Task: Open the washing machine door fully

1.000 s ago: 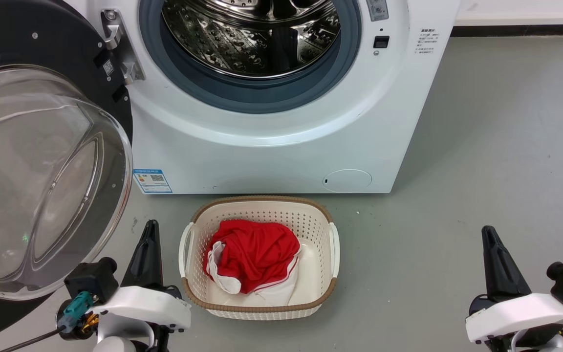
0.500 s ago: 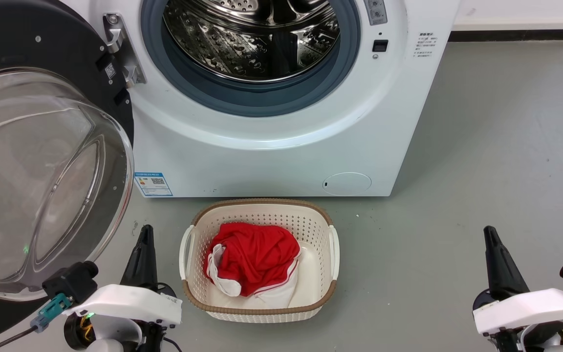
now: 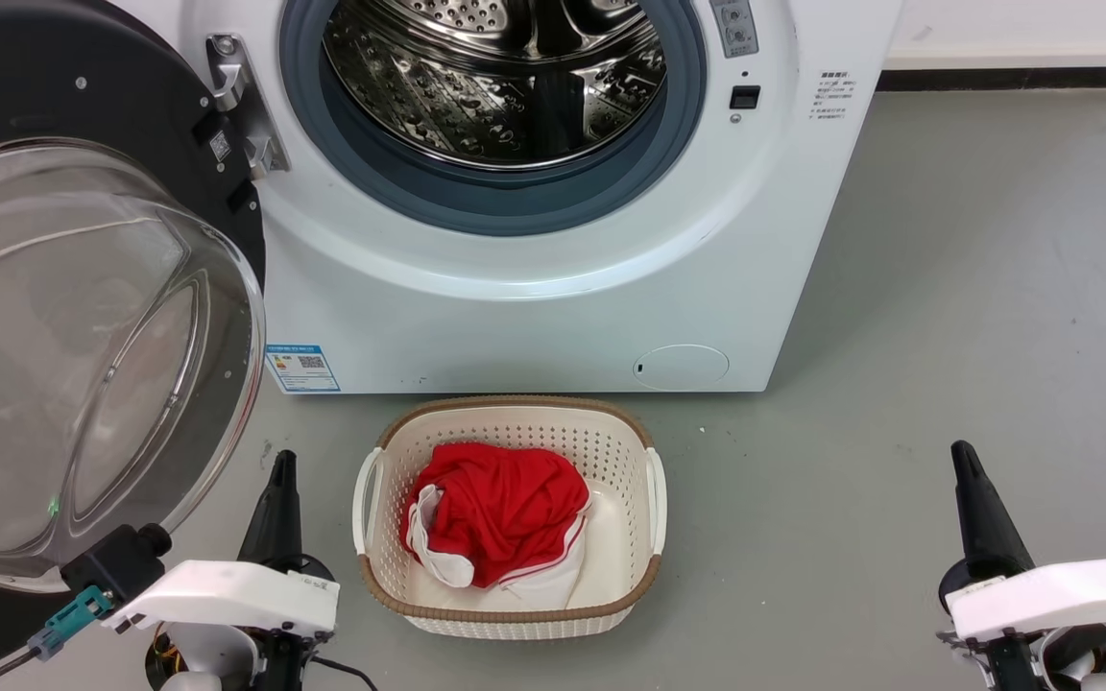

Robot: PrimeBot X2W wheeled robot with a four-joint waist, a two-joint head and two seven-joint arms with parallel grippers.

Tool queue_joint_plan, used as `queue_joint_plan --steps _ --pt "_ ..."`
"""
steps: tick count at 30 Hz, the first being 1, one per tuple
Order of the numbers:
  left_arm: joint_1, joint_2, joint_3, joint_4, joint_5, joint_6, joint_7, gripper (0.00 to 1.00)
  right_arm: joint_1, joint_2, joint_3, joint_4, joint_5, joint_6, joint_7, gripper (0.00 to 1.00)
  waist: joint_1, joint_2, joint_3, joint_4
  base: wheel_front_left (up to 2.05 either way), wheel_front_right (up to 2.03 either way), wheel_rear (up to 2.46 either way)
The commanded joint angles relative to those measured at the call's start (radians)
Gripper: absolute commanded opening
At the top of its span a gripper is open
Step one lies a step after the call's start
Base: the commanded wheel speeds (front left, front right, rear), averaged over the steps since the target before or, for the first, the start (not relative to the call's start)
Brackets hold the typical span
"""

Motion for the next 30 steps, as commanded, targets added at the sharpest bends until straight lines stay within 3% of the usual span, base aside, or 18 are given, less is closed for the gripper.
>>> queue_joint_plan --steps 1,30 --pt "-0.019 0.002 0.008 -0.008 -0.04 -0.008 0.01 0.0 -0.02 -0.009 -0.002 -0.003 0.042 0.0 0.005 0.0 0.0 0.0 -0.002 0.0 0.0 0.0 0.0" --pt "-0.02 -0.005 0.044 0.011 -0.37 -0.031 0.093 0.0 -0.044 -0.011 -0.015 0.039 0.376 0.0 0.065 0.0 0.0 0.0 -0.023 0.0 0.0 0.0 0.0"
